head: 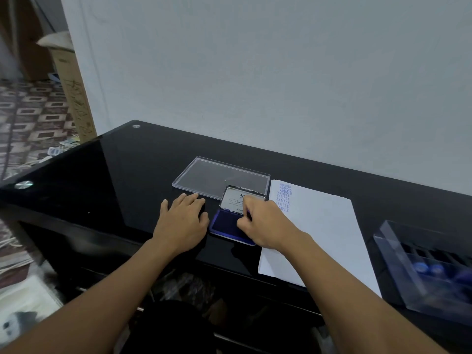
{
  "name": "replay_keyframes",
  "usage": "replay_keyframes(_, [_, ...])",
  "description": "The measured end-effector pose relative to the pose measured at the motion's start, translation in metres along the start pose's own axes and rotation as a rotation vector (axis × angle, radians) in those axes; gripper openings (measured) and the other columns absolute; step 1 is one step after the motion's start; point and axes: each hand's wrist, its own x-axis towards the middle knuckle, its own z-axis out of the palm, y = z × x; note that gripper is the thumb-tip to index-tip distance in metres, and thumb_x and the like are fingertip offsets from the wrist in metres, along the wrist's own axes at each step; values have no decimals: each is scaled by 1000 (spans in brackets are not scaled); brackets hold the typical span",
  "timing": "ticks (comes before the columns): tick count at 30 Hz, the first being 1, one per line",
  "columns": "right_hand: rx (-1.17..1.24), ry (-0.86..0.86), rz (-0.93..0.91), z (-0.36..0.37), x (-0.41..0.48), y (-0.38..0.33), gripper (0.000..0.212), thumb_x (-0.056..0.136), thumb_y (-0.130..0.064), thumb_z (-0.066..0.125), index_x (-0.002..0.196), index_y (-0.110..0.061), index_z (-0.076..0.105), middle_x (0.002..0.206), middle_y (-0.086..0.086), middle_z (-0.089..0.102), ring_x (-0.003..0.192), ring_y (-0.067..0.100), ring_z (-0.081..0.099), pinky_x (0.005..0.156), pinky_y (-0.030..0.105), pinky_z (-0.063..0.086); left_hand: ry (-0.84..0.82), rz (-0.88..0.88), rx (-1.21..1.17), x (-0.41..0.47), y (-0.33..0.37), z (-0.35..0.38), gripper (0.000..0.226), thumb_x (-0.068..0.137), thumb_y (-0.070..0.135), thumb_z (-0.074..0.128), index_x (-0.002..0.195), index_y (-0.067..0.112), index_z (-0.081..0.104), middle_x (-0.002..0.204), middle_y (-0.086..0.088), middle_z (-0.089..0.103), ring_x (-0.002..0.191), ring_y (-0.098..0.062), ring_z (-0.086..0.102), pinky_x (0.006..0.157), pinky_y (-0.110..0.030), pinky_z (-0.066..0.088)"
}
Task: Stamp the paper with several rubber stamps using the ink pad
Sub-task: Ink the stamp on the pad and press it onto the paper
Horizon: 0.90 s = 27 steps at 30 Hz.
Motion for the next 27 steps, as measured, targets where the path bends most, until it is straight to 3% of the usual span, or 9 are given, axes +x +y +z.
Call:
replay_keyframes(4, [-15,4,9,1,2,1,13,93,-22,51,83,-17,44,81,4,56,69,20,50,53,29,35,1,-12,-20,2,3,-6,43,100,32,42,141,22,49,155,4,40,146,-20,29,120,-55,13])
replay_keyframes(8, [7,10,14,2,0,2,12,94,-22,51,85,-15,46,84,6,60,70,21,53,54,29,39,38,-29,-81,5,10,-12,23,95,28,46,111,20,60,122,6,59,120,-21,50,110,-55,29])
replay_keyframes(14, [22,22,12,2,0,3,12,93,-22,51,87,-13,47,84,7,61,71,23,55,58,34,45,88,-44,-108,9,24,-19,42,96,28,47,136,19,55,144,1,53,133,-23,46,114,-53,30])
replay_keyframes(18, [10,23,15,2,0,3,12,92,-24,52,88,-13,48,86,8,61,74,26,57,65,41,52,91,-27,-128,12,31,-21,42,95,27,48,136,18,55,144,1,53,131,-22,48,112,-52,34])
replay_keyframes(23, [1,27,-12,1,1,4,12,92,-25,52,88,-15,47,89,7,62,76,23,57,63,35,51,111,18,-149,18,39,-25,41,97,27,49,137,16,55,145,-1,53,132,-22,47,111,-51,36])
replay_keyframes(27, [12,27,-16,2,2,6,11,91,-25,53,88,-16,48,87,5,63,76,23,60,67,41,56,120,64,-170,23,46,-27,40,97,26,49,135,14,56,144,-3,54,131,-23,48,109,-51,38])
